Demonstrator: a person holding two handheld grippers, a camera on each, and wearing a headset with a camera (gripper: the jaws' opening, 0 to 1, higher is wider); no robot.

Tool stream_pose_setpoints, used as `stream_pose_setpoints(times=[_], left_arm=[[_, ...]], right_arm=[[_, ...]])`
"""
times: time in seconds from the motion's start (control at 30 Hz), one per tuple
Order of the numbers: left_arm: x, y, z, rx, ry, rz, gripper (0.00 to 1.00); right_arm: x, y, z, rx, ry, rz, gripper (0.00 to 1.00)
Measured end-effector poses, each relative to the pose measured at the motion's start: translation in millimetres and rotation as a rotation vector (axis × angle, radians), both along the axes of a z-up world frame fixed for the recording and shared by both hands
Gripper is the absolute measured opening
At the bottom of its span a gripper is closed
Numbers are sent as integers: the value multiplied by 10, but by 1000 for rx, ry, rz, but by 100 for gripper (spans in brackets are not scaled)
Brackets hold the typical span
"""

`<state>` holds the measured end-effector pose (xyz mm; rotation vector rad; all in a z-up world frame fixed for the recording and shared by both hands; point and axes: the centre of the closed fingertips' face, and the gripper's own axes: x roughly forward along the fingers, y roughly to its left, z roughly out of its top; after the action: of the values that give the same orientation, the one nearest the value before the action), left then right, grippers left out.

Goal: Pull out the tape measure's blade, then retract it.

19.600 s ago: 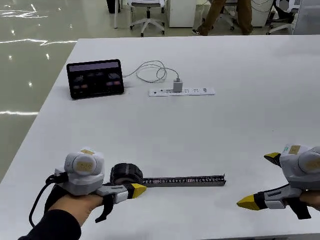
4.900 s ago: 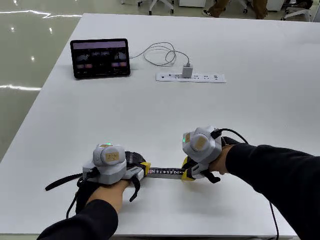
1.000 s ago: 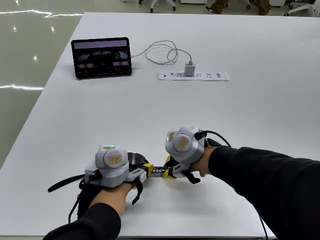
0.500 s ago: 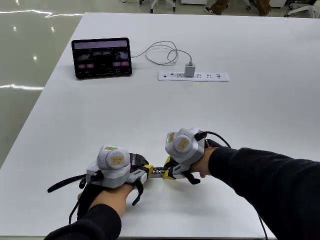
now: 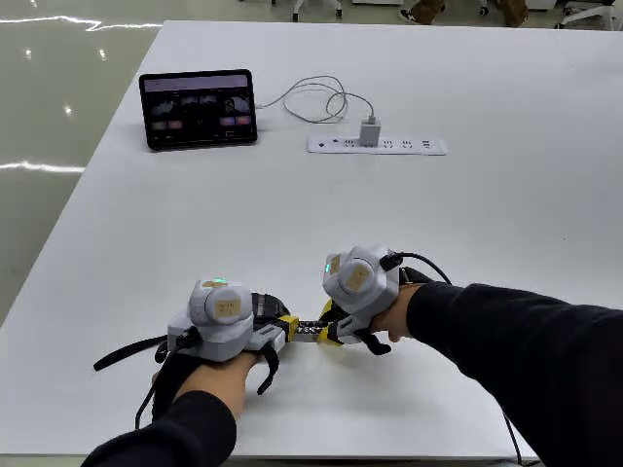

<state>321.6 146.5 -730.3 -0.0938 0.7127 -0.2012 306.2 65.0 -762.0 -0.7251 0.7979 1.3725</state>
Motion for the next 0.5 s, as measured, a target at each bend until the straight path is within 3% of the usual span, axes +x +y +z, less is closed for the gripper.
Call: stream_pose_setpoints(times=[0.3, 0.5], left_arm=[[-7, -10, 2, -4, 0, -5, 58], [-12, 4, 9, -18, 5, -9, 58]], right_arm=[[-10, 33, 7, 13, 0, 8, 12], [-28, 71, 5, 40, 25, 10, 11]])
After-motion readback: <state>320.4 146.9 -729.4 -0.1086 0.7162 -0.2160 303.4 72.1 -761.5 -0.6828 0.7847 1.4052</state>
